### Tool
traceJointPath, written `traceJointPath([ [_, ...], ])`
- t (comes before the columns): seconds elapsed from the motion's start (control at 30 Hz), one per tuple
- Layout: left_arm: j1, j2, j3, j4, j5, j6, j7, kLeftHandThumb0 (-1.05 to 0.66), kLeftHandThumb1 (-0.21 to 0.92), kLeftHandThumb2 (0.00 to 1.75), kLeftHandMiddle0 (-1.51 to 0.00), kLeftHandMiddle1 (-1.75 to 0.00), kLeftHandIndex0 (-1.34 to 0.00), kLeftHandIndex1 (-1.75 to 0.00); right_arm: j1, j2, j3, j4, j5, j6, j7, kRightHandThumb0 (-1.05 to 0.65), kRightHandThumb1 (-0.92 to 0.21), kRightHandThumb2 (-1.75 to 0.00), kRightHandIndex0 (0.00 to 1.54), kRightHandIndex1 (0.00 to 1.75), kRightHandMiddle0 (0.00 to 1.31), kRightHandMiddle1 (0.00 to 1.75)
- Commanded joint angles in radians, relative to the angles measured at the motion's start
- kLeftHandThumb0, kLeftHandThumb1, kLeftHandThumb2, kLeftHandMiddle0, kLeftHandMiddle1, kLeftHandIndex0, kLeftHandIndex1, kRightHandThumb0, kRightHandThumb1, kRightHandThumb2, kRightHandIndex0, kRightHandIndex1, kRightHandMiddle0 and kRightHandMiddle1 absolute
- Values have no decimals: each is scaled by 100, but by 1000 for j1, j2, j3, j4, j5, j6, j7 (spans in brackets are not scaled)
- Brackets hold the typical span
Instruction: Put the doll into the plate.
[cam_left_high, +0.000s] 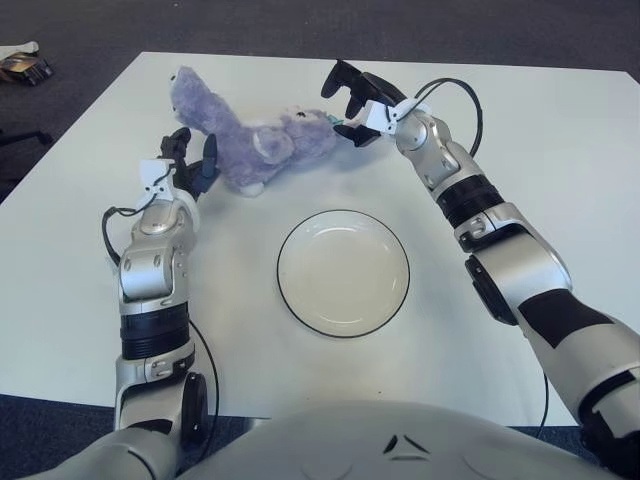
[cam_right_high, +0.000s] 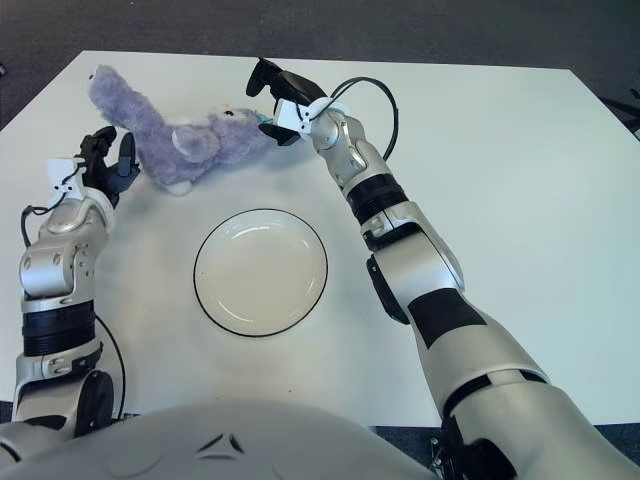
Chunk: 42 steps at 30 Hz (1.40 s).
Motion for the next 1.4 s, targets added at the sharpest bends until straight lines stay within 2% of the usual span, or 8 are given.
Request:
traceJointPath([
  [0.0,-34,15,2,24,-14,17,-19,-73,92,52,0,-68,0,-12,14,-8,-4,-13,8,10,4,-45,-47,-100,37,116,0,130],
  [0.37,-96,16,10,122,-35,-15,-24,-78,92,52,0,-61,0,0,12,-4,-7,-14,12,27,7,-45,-48,-99,35,119,0,130],
  [0.5,-117,15,11,170,-37,-44,-25,-77,92,53,0,-44,0,0,11,-4,-8,-14,13,34,10,-44,-48,-99,37,123,0,129],
  [0.9,-175,18,21,308,-39,-144,-21,-80,92,54,0,-26,0,0,21,-5,-13,-21,23,34,-2,-43,-47,-100,34,122,0,128],
  [1.13,-222,22,31,398,-51,-193,-27,-83,92,51,-1,-27,0,0,28,-11,-7,-33,15,38,-5,-45,-46,-101,33,117,0,128],
  [1.27,-251,25,40,437,-68,-181,-29,-82,92,48,-5,-30,0,0,30,-15,-6,-40,14,42,2,-43,-46,-101,36,123,0,129],
  [1.33,-263,26,47,450,-82,-167,-31,-82,92,47,-6,-37,0,0,29,-16,-5,-38,12,43,3,-43,-46,-101,38,128,0,131],
  [1.37,-269,26,50,456,-88,-160,-33,-82,92,47,-6,-46,0,0,29,-17,-5,-37,12,44,3,-42,-46,-102,38,130,0,132],
])
